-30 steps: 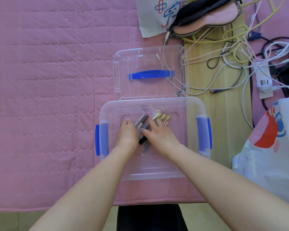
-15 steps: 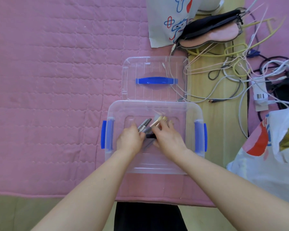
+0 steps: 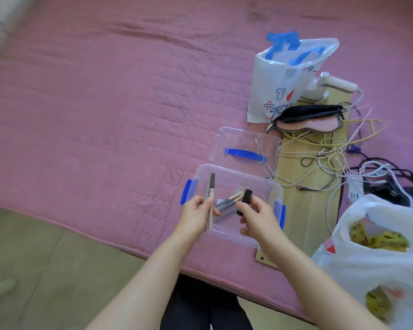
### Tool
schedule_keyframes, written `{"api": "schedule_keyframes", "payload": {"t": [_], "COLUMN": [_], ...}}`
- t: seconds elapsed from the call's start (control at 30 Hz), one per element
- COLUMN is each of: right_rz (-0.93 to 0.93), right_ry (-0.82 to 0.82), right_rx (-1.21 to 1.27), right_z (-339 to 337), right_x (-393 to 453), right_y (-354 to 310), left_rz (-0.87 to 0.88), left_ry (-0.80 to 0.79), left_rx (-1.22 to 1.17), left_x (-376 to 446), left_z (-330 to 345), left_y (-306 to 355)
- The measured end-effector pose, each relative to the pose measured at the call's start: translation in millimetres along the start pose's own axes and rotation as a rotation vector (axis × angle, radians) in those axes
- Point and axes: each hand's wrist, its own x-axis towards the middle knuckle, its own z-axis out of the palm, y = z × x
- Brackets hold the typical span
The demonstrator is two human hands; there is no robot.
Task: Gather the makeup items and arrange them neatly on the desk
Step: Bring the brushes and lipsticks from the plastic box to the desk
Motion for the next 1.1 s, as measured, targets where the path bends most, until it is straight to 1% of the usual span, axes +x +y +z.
{"api": "schedule_keyframes", "payload": {"t": [0.13, 0.23, 0.37, 0.43, 0.5, 0.7, 0.83, 0.9, 1.0, 1.1], "right_rz": [0.088, 0.106, 0.115, 0.121, 0.121, 0.128, 0.127, 0.122, 0.127, 0.156], "right_ry": [-0.048, -0.092, -0.169, -0.202, -0.241, -0.386, -0.448, -0.490, -0.571, -0.610], "right_rx": [0.130, 0.100, 0.042, 0.007, -0.023, -0.143, -0.231, -0.271, -0.310, -0.288], "right_z": [13, 30, 59, 79, 102, 194, 269, 306, 361, 413], "right_x": [-50, -82, -119, -135, -152, -198, -232, -249, -273, -295], "right_y": [-29, -44, -58, -64, -69, -80, -76, -71, -64, -57], "left_rz": [0.044, 0.059, -0.022, -0.030, -0.012, 0.081, 0.103, 0.133, 0.163, 0.156], "left_ry": [0.021, 0.040, 0.064, 0.111, 0.202, 0.405, 0.527, 0.545, 0.546, 0.599], "left_rx": [-0.157, -0.243, -0.514, -0.601, -0.612, -0.587, -0.590, -0.648, -0.828, -0.889], "left_x": [-58, -101, -148, -167, -186, -236, -267, -282, -308, -335], "left_z": [-32, -58, -97, -116, -136, -219, -287, -323, -372, -410], "left_y": [9, 7, -1, -4, -6, -22, -47, -62, -92, -123]}}
